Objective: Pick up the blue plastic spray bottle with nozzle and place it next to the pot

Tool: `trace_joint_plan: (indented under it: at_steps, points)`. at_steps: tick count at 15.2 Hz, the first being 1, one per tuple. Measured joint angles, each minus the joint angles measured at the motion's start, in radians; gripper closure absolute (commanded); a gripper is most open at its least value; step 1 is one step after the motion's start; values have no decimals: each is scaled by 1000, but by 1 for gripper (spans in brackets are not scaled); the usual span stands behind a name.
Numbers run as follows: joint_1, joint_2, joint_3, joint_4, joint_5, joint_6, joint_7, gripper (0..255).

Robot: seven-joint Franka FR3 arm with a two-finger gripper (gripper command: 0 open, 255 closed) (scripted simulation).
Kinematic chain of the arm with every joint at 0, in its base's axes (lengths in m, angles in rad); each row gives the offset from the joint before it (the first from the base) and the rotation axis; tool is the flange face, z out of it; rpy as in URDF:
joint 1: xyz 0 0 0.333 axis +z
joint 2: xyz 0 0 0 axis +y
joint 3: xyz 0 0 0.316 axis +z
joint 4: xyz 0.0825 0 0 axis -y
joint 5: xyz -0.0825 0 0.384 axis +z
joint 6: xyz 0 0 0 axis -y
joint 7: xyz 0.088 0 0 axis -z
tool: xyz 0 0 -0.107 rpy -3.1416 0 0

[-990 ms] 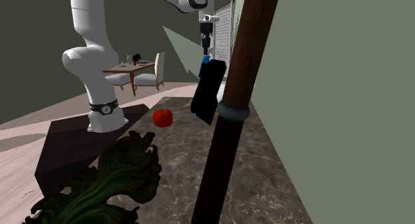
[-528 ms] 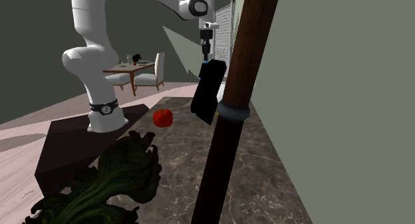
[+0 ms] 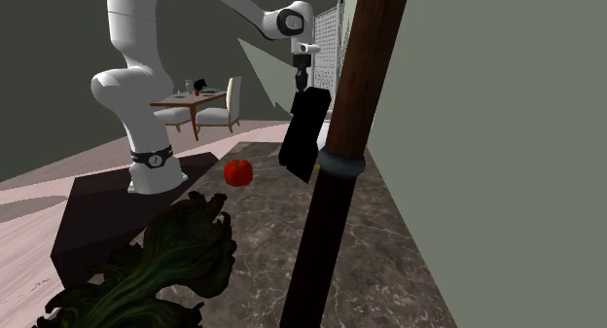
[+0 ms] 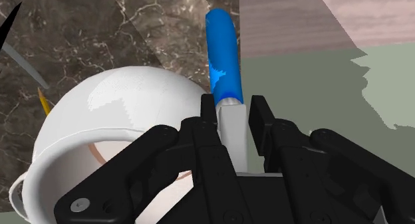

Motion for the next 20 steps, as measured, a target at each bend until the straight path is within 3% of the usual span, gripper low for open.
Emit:
trace_joint_plan:
  at_steps: [6,7,13,20]
  points:
    - [0,2,0,-6,-2,8,1,255]
    - [0,2,0,-6,-2,8,1,0]
    - [0,2,0,-6,-2,8,1,0]
    - [-7,-37,6,82,31,-107,-21,0]
